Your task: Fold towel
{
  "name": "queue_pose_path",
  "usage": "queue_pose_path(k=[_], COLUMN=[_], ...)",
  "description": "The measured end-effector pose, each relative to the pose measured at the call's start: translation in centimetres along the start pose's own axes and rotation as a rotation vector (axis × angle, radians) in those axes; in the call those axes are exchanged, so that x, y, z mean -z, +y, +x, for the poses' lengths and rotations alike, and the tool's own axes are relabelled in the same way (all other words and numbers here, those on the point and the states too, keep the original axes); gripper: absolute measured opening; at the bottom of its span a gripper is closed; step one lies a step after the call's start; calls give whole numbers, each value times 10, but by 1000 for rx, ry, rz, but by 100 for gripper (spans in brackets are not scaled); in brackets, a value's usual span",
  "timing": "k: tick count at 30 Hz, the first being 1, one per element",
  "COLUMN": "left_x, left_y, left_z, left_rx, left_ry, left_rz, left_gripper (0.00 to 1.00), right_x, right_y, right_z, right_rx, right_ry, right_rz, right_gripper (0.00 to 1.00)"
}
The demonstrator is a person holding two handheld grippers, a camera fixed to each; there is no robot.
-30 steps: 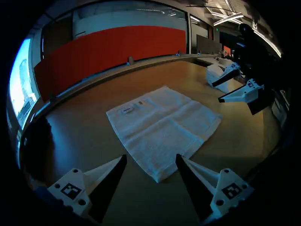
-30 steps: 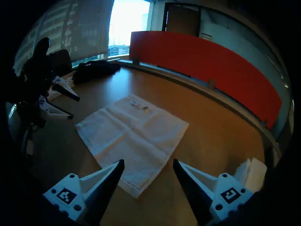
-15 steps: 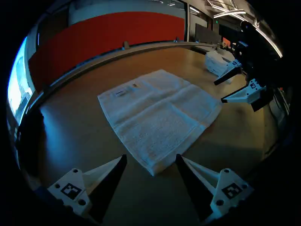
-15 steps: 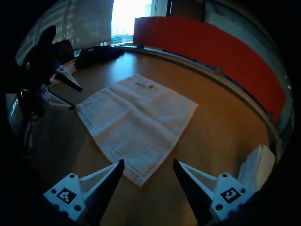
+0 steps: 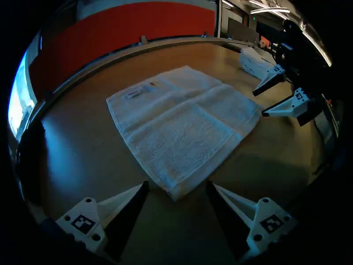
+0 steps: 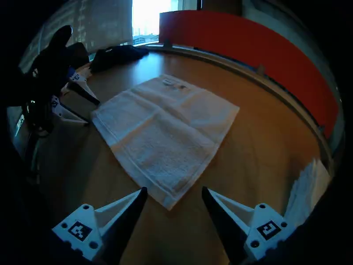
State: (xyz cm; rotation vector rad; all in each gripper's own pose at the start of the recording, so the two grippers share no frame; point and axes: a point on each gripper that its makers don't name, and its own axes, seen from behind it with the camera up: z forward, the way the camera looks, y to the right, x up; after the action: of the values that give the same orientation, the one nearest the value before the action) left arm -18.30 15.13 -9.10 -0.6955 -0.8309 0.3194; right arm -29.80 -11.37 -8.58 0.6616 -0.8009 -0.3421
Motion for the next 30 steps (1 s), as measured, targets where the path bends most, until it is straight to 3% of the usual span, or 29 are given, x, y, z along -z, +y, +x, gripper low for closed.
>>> queue_pose_path(k=[12,18,24,28,30], left_x=[-2,-1,-2,-1,-1], left_y=[1,1,0,-1,-1], left_z=[0,-1,0,1,2], left_rx=[3,-1,3,11,13], left_ry=[-1,1,-3,-3,-3], left_rz=[-7,-11,-6,1,4], left_gripper=[96,90,77,62,49], right_x=[-3,-2,-3,-4,-5], right_y=[-4,-6,-7,-7,-8], right_z=[-7,-7,-6,-6,-5], right_rx=[-3,-3,-1,-1,0], right_ry=[-16,-12,-16,-16,-17], right_rz=[36,48,54,56,59], right_gripper=[80,70,46,31,25])
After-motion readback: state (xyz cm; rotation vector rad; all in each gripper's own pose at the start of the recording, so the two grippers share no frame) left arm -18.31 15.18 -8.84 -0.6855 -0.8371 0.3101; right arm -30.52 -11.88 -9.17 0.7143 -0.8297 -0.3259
